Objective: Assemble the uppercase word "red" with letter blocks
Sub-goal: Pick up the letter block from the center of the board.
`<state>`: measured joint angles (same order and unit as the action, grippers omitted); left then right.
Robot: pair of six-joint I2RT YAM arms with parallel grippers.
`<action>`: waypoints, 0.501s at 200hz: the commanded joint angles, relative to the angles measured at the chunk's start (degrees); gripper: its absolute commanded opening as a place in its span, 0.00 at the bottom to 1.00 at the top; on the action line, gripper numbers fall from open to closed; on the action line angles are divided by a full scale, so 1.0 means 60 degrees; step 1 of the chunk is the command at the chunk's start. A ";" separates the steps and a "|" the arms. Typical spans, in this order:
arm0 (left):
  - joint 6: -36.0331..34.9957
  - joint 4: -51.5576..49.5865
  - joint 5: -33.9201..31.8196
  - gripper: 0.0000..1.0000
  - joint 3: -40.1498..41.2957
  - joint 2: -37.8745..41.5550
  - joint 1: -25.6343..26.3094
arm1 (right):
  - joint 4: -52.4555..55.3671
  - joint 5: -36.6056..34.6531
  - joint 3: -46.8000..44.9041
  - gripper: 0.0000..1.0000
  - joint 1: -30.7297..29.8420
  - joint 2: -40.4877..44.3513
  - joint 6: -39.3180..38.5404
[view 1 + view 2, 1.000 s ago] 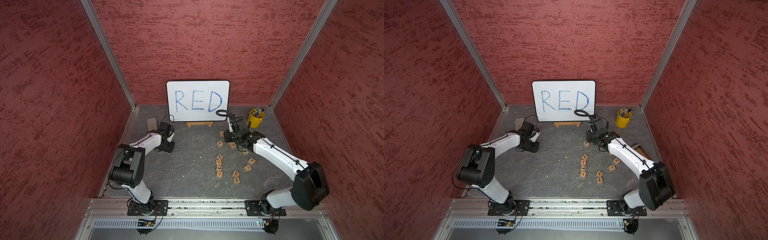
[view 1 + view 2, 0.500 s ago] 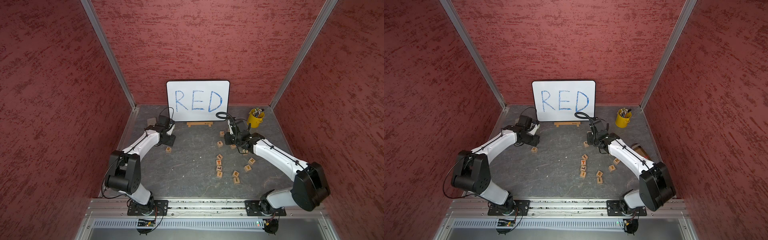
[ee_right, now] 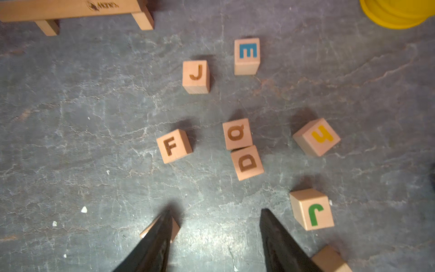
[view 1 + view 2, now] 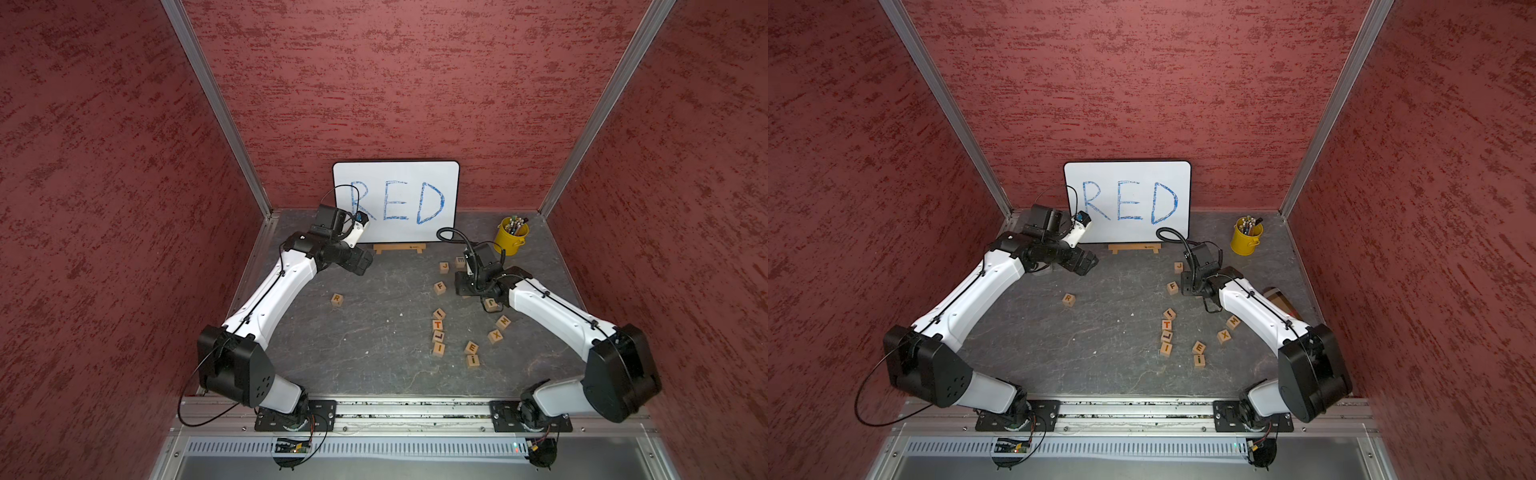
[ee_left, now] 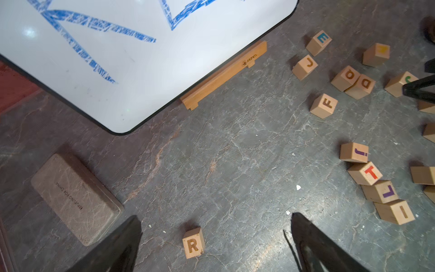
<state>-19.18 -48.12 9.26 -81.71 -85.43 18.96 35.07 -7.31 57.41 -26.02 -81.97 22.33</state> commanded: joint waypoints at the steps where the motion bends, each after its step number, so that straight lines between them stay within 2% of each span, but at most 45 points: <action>1: -0.0290 -0.0416 0.0346 1.00 -0.0387 -0.0363 0.0272 | 0.1033 0.0115 -0.0215 0.63 0.0046 0.0195 0.0821; 43: -0.0341 -0.0104 0.0626 1.00 -0.0649 -0.0997 0.0471 | 0.2065 0.0754 -0.0722 0.64 0.0045 0.1122 0.2053; 100: -0.0531 0.0419 0.0947 1.00 -0.0432 -0.1399 0.0500 | 0.2452 0.1761 -0.1805 0.67 -0.0037 0.2242 0.3835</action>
<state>-20.91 -48.47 13.02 -84.77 -93.62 21.65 47.16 -0.69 48.73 -26.02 -69.93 38.26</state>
